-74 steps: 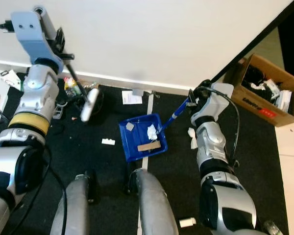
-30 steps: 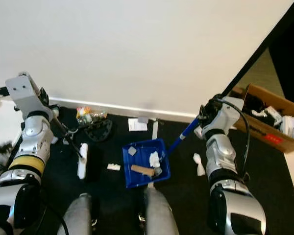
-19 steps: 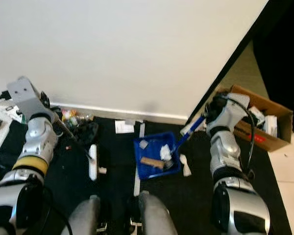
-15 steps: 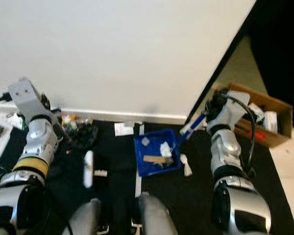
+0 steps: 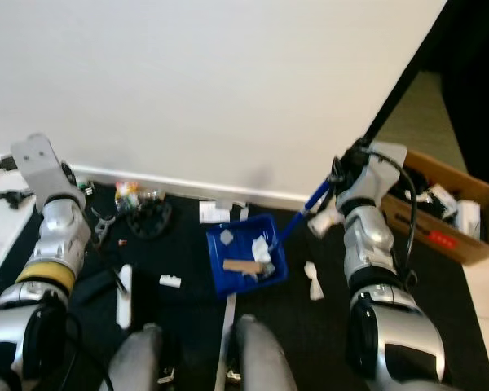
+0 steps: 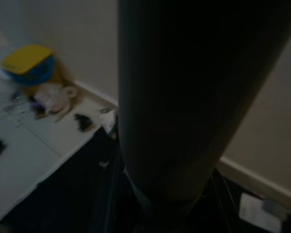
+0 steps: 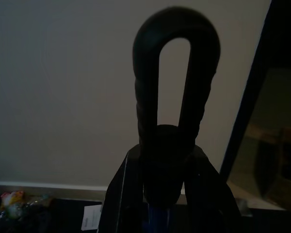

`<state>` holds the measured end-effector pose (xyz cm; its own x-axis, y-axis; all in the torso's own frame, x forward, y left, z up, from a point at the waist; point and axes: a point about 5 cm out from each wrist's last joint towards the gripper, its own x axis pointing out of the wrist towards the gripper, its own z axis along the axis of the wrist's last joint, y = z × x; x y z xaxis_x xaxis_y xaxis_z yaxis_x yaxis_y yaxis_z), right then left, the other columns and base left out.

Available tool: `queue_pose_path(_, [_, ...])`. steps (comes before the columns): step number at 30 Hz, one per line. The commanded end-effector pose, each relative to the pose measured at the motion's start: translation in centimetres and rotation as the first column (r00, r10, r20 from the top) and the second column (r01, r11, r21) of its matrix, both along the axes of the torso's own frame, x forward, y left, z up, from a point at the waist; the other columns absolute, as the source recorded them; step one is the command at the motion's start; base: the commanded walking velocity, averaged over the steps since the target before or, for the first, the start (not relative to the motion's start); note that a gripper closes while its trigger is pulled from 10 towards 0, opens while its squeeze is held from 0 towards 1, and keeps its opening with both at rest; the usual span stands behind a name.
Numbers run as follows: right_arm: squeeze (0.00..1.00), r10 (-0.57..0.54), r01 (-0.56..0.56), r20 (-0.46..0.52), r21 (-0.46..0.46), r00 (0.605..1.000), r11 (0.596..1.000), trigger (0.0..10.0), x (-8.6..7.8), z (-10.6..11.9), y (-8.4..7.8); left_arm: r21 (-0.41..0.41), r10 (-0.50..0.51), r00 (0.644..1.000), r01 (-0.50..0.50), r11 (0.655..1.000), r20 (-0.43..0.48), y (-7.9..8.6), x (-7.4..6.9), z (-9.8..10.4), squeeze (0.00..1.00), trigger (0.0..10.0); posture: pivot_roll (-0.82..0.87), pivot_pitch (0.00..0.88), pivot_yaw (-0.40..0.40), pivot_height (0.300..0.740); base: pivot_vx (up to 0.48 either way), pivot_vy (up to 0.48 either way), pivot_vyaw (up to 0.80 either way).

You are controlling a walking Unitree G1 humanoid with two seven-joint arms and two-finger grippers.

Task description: Sweep floor

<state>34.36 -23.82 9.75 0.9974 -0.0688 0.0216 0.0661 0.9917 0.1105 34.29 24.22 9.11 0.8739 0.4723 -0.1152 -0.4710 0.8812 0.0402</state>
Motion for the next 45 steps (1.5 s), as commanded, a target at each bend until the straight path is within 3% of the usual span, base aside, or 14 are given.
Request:
queue_pose_path(1, [0.00, -0.024, 0.024, 0.036, -0.005, 0.999, 1.000, 10.0, 0.2, 0.9, -0.5, 0.028, -0.030, 0.999, 0.030, 0.999, 0.019, -0.4, 0.7, 0.9, 0.00, 10.0, -0.02, 0.127, -0.059, 0.740, 0.000, 0.000, 0.00])
queue_pose_path(12, [0.00, -0.022, 0.023, 0.050, -0.003, 0.998, 1.000, 10.0, 0.9, 1.3, 0.6, 0.102, -0.071, 0.997, 0.067, 0.993, 0.033, -0.2, 1.8, 2.7, 0.00, 10.0, -0.02, 0.149, -0.044, 0.740, 0.000, 0.000, 0.00])
queue_pose_path(19, [0.00, -0.029, 0.028, 0.040, 0.016, 0.999, 0.999, 10.0, 0.6, 0.7, 1.0, 0.327, -0.172, 0.978, 0.125, 0.937, 0.121, 0.9, 2.5, 6.1, 0.00, 10.0, -0.02, 0.282, -0.054, 0.740, 0.000, 0.000, 0.00])
queue_pose_path(25, [0.00, -0.052, 0.051, 0.056, 0.011, 0.997, 0.999, 10.0, 0.6, 1.0, 0.7, 0.345, -0.220, 0.960, 0.150, 0.926, 0.172, 0.9, 3.1, 7.8, 0.00, 10.0, -0.05, 0.385, -0.061, 0.740, 0.000, 0.000, 0.00])
queue_pose_path(29, [0.00, -0.067, 0.065, 0.109, 0.024, 0.992, 0.998, 10.0, 0.7, 1.9, 0.9, 0.279, -0.339, 0.913, 0.272, 0.921, 0.228, -1.3, 3.8, 8.3, 0.00, 10.0, -0.09, 0.449, -0.070, 0.740, 0.000, 0.000, 0.00])
queue_pose_path(31, [0.00, -0.067, 0.065, 0.109, 0.024, 0.992, 0.998, 10.0, 0.7, 1.9, 0.9, 0.279, -0.339, 0.913, 0.272, 0.921, 0.228, -1.3, 3.8, 8.3, 0.00, 10.0, -0.09, 0.449, -0.070, 0.740, 0.000, 0.000, 0.00])
queue_pose_path(32, [0.00, -0.060, 0.055, 0.137, 0.037, 0.989, 0.998, 2.7, 0.7, 2.2, 1.6, 0.255, -0.423, 0.873, 0.364, 0.896, 0.242, -3.5, 4.3, 8.2, 0.00, 10.0, -0.14, 0.503, -0.078, 0.740, 0.000, 0.000, 0.00])
queue_pose_path(33, [0.00, -0.060, 0.055, 0.137, 0.037, 0.989, 0.998, 2.7, 0.7, 2.2, 1.6, 0.255, -0.423, 0.873, 0.364, 0.896, 0.242, -3.5, 4.3, 8.2, 0.00, 10.0, -0.14, 0.503, -0.078, 0.740, 0.000, 0.000, 0.00])
queue_pose_path(34, [0.00, -0.050, 0.045, 0.139, 0.040, 0.989, 0.998, 0.0, 0.5, 2.0, 2.2, 0.270, -0.466, 0.857, 0.406, 0.873, 0.220, -4.8, 4.4, 7.8, 0.00, 10.0, -0.15, 0.513, -0.082, 0.740, 0.000, 0.000, 0.00])
queue_pose_path(37, [0.00, -0.036, 0.030, 0.133, 0.043, 0.990, 0.999, 0.0, 0.1, 1.4, 2.9, 0.299, -0.540, 0.828, 0.482, 0.824, 0.153, -7.1, 4.2, 6.4, 0.00, 10.0, -0.18, 0.517, -0.083, 0.740, 0.000, 0.000, 0.00])
queue_pose_path(38, [0.00, -0.032, 0.026, 0.132, 0.043, 0.991, 0.999, 0.9, -0.1, 1.2, 3.1, 0.308, -0.567, 0.815, 0.513, 0.801, 0.117, -8.0, 4.0, 5.7, 0.00, 10.0, -0.18, 0.516, -0.082, 0.740, 0.000, 0.000, 0.00])
queue_pose_path(39, [0.00, -0.032, 0.026, 0.132, 0.043, 0.991, 0.999, 0.9, -0.1, 1.2, 3.1, 0.308, -0.567, 0.815, 0.513, 0.801, 0.117, -8.0, 4.0, 5.7, 0.00, 10.0, -0.18, 0.516, -0.082, 0.740, 0.000, 0.000, 0.00])
queue_pose_path(41, [0.00, -0.019, 0.014, 0.121, 0.039, 0.993, 0.999, 10.0, -0.5, 0.8, 3.3, 0.296, -0.605, 0.795, 0.566, 0.769, 0.052, -9.7, 3.7, 4.2, 0.00, 10.0, -0.18, 0.516, -0.085, 0.740, 0.000, 0.000, 0.00])
queue_pose_path(45, [0.00, 0.007, -0.009, 0.082, 0.028, 0.997, 1.000, 10.0, -0.8, 0.2, 3.3, 0.176, -0.657, 0.754, 0.648, 0.741, -0.006, -13.3, 3.2, 2.4, 0.00, 10.0, -0.17, 0.516, -0.082, 0.740, 0.000, 0.000, 0.00])
